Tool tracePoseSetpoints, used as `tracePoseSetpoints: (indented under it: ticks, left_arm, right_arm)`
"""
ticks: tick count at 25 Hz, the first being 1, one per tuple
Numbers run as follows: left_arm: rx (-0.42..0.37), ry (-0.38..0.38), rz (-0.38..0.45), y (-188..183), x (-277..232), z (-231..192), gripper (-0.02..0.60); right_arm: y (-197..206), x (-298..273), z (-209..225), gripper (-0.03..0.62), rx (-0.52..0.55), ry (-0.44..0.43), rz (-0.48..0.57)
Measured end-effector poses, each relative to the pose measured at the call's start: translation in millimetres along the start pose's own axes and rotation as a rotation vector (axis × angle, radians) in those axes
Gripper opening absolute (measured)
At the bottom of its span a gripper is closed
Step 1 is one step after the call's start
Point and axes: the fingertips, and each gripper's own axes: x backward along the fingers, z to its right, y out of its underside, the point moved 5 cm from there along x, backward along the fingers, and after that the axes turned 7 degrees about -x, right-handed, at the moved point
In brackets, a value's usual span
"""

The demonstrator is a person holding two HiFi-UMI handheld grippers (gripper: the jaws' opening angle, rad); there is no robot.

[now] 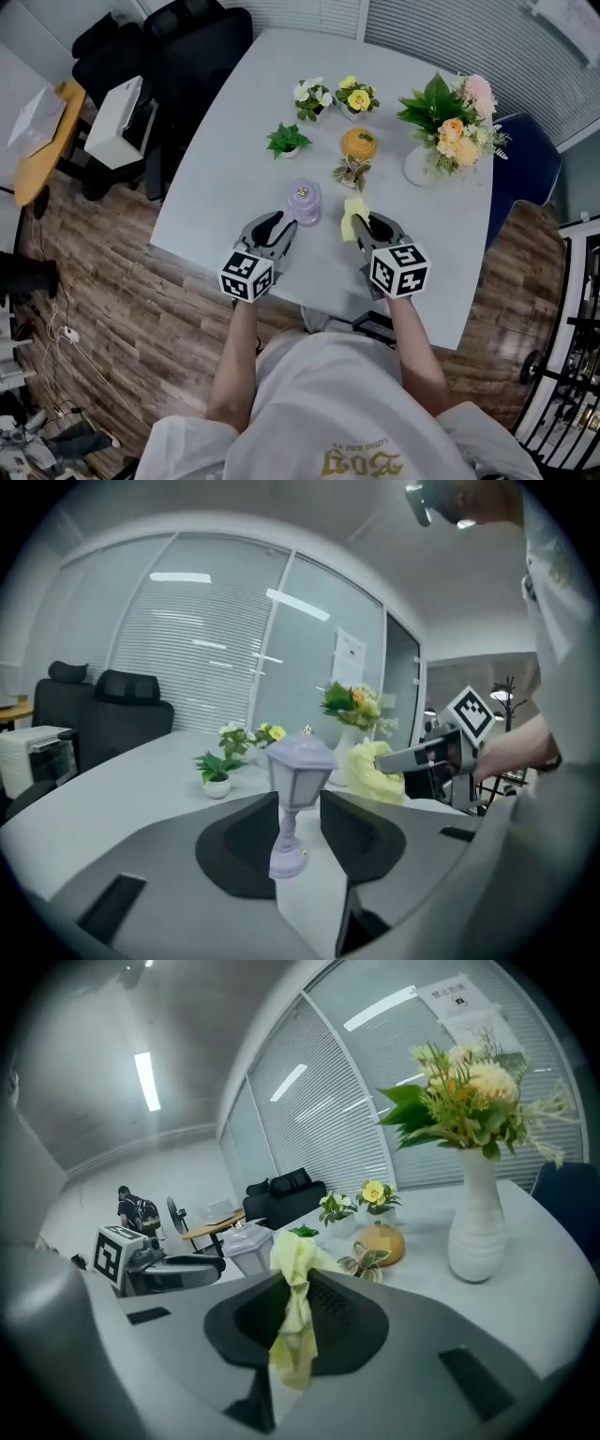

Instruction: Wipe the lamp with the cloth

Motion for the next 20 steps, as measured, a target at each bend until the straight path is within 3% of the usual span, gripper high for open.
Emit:
tracePoseSetpoints:
  ticks: [4, 10, 20]
  left_arm:
    - [-0.013, -0.051, 0.064, -24.7, 21.7, 10.6, 0.061]
    - [-0.033, -0.109, 0.127, -53.3, 41.6, 21.8, 0.007]
    - [-0.050, -0.155, 0.201, -82.1, 58.6, 30.7, 0.003]
  right_arm:
    - [-10.5, 11.7, -19.6, 0.054, 0.043, -0.012, 0.057]
    - [-22.0, 28.6, -41.8, 0.054, 0.093, -0.031, 0.127]
    - [-27.2, 45.0, -48.8, 0.054, 0.110, -0.031, 0.186]
